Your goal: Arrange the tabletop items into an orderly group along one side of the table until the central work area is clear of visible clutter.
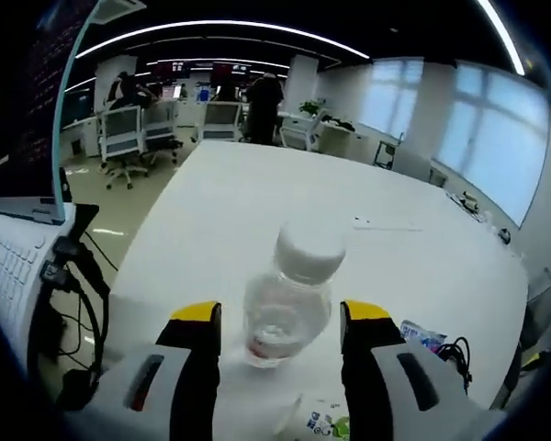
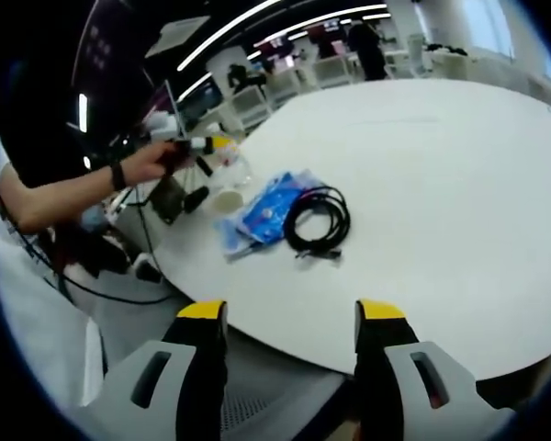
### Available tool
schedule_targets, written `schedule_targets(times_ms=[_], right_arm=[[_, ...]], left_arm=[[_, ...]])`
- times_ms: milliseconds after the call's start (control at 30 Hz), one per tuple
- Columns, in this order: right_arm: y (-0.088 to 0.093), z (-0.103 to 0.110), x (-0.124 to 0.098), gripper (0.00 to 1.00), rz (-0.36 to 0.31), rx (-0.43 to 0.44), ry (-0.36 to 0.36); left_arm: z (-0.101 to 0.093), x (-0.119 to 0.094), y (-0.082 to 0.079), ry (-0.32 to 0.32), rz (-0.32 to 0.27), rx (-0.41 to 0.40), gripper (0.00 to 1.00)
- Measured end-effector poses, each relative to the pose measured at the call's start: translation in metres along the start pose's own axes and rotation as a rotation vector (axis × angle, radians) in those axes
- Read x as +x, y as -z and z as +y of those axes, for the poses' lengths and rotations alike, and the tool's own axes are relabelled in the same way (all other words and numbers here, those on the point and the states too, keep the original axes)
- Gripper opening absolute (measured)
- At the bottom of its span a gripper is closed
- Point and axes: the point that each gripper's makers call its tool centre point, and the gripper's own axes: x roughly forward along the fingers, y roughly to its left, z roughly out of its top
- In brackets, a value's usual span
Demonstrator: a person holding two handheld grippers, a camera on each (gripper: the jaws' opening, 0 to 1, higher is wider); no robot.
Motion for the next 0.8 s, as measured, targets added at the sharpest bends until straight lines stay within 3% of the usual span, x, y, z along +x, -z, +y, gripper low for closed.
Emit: schedule_targets(times_ms=[300,367,467,800], right_arm=[[-0.007,0.007,0.007,0.54,-0.015,-0.018,-0.021],[-0.009,0.011,0.01,0.54,-0.02,-0.022,-0.029],[-0.009,0.017,0.013,0.54,-0.021,-0.027,-0.041],[-0.001,0.021,0.016,0.54,-0.046,-0.016,-0.055]], left_arm=[[0.001,-0.041,0.011,0.016,-0.032,-0.044,0.54],[-0.008,-0.05,0.018,0.057,-0.026,-0.04,0.54],[-0.013,-0.061,0.032,0.069,0.002,0.03,0.56],[-0.02,-0.103,0.074,0.121,0.045,0.015,0.57]])
